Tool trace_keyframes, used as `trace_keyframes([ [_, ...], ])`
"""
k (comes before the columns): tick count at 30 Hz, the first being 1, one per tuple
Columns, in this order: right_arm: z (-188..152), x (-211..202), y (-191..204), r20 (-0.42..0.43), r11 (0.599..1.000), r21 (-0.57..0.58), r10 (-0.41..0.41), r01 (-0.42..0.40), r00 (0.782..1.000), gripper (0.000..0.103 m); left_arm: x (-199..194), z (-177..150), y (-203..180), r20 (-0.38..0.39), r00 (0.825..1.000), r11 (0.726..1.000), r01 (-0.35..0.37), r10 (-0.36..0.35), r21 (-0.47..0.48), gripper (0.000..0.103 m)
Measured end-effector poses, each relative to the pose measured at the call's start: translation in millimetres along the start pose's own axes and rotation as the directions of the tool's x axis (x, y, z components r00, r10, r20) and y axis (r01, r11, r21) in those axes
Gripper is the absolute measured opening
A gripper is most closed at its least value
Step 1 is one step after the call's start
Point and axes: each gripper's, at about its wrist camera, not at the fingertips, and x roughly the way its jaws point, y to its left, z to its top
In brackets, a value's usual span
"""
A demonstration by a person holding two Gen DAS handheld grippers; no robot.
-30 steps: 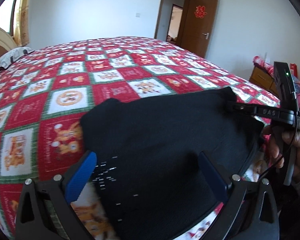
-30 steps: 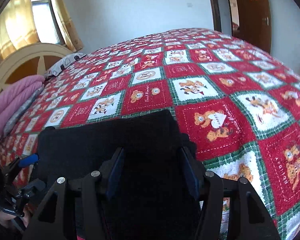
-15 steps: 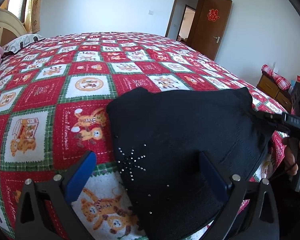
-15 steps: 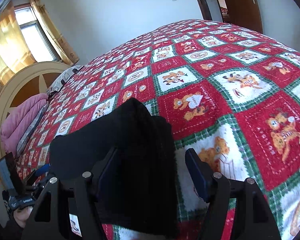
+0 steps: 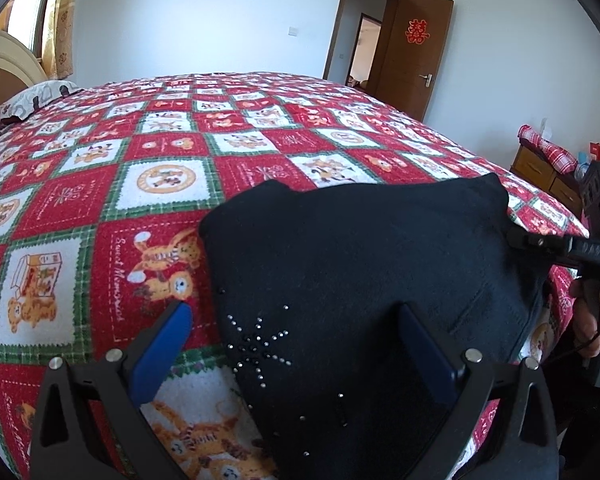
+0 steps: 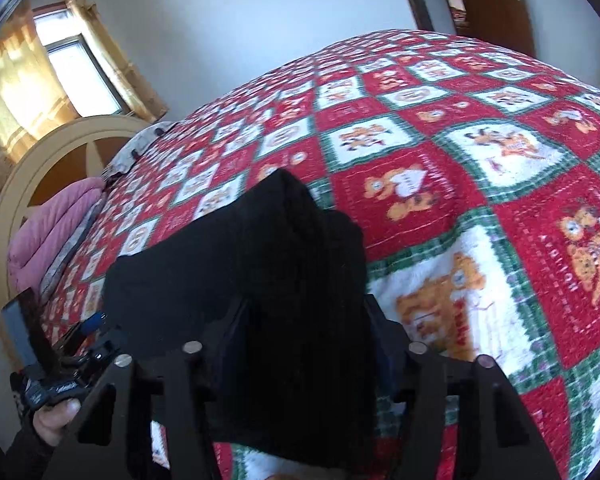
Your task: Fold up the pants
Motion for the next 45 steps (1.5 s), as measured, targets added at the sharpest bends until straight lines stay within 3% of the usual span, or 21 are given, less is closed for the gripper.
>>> trace_keyframes([
  [3,-1.3,4.0,-1.4,-0.009,1.0,-0.009,-0.012,0.012,1.0,0.056,0.4,1.8,2.6,-0.016,1.0,1.0,0.021,-0.021,0.0,0.103],
  [9,1.7,6.0,-32.3,-0.016,0.984,0.146,0.105,-0.101,0.994,0.053,-1.2,-1.3,4.9,0.007,0.999,0.999,0.054,-0.054,0.004,0.103],
  [20,3.2,5.5,-33.2,-0.013,0.984,0.153,0.089,-0.086,0.996,0.05,-4.1,-3.8,0.6,0.027,0.997,0.997,0.075,-0.075,-0.007,0.101],
  [22,2.8,7.4,-29.9,-0.022,0.987,0.146,0.076,-0.072,0.997,0.045,-4.8,-4.8,-5.2,0.028,0.995,0.995,0.096,-0.096,0.011,0.093],
  [23,3.0,6.8,-29.1,-0.025,0.986,0.146,0.079,-0.075,0.997,0.039,-6.1,-5.2,-6.8,0.029,0.993,0.994,0.111,-0.111,0.014,0.082],
  [25,2.6,2.2,-27.7,-0.02,0.983,0.148,0.112,-0.108,0.994,0.032,-8.6,-4.9,-5.4,0.033,0.993,0.993,0.117,-0.118,0.008,0.071],
  [26,2.0,0.0,-27.0,-0.018,0.983,0.145,0.119,-0.115,0.993,0.03,-9.0,-4.3,-3.1,0.034,0.992,0.992,0.125,-0.125,0.002,0.059],
  [28,1.4,-3.2,-24.7,-0.014,0.984,0.134,0.121,-0.118,0.993,0.028,-10.6,-3.4,3.7,0.035,0.989,0.989,0.145,-0.144,-0.034,0.049],
  [30,2.1,-7.2,-19.9,-0.004,0.987,0.114,0.118,-0.116,0.993,0.027,-11.2,-3.2,10.2,0.041,0.985,0.983,0.167,-0.165,-0.07,0.025],
  [31,2.5,-8.9,-17.8,0.0,0.988,0.104,0.115,-0.114,0.993,0.027,-11.3,-3.2,10.9,0.042,0.985,0.982,0.172,-0.169,-0.078,0.022],
  [36,3.5,-23.2,-2.0,0.038,0.994,0.032,0.105,-0.106,0.994,0.026,-13.9,-3.2,11.3,0.047,0.98,0.977,0.195,-0.192,-0.085,0.013],
  [45,8.0,-40.6,15.0,0.078,0.992,-0.01,0.127,-0.127,0.989,0.025,-35.9,3.1,9.5,0.111,0.976,0.979,0.196,-0.189,-0.053,0.01],
])
